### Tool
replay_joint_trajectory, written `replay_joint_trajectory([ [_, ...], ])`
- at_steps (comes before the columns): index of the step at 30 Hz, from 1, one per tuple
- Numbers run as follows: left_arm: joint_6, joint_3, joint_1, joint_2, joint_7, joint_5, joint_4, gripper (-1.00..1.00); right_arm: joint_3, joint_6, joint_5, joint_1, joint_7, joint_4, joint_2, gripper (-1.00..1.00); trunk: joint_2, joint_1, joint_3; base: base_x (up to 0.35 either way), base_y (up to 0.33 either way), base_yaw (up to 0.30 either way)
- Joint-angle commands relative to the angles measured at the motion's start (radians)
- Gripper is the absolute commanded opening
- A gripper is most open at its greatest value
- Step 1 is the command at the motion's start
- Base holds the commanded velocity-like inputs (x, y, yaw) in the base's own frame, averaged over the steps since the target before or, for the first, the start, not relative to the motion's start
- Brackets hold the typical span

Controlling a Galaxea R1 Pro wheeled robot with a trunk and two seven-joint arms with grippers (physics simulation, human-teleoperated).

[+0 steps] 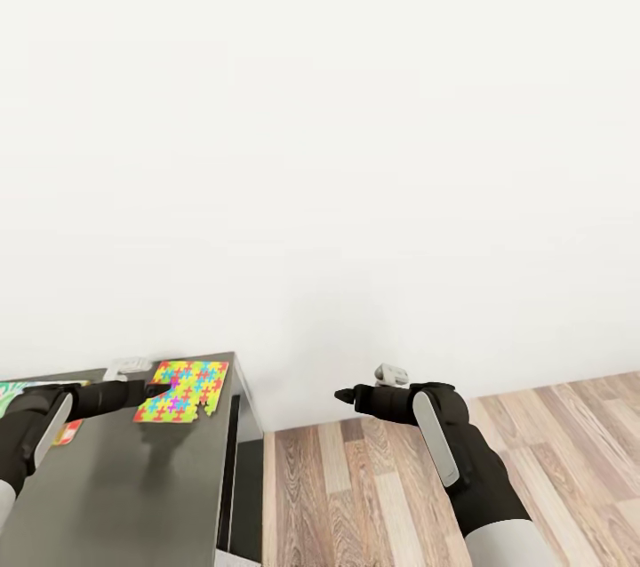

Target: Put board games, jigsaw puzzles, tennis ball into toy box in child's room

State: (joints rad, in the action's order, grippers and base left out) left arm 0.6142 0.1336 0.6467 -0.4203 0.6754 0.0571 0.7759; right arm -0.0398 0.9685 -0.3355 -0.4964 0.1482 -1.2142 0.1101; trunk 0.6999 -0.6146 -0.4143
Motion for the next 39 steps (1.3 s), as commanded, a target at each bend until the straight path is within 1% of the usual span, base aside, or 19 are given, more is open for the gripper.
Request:
replay_joint_trajectory([
  [1,0.009,0.001,0.001,-0.002,0.010,0.006,0.000,1.00,0.001,0.004,0.010,-0.001,0.010,-0.001,0.000,1.00,0.001,0.000,-0.003,0.000,0.000,0.000],
  [3,0.010,0.001,0.001,-0.006,0.028,0.005,0.000,1.00,0.001,0.004,0.010,-0.001,0.010,-0.001,0.000,1.00,0.001,0.000,-0.006,0.000,0.000,0.000],
  [9,0.011,0.001,0.001,-0.012,0.045,0.004,0.000,1.00,0.001,0.004,0.010,-0.001,0.010,-0.001,0.000,1.00,0.001,0.000,-0.016,0.000,0.000,0.000],
  [39,0.012,0.001,0.001,-0.014,0.048,0.006,0.000,1.00,0.001,0.004,0.010,-0.001,0.010,-0.001,0.000,1.00,0.001,0.000,-0.064,0.000,0.000,0.000],
])
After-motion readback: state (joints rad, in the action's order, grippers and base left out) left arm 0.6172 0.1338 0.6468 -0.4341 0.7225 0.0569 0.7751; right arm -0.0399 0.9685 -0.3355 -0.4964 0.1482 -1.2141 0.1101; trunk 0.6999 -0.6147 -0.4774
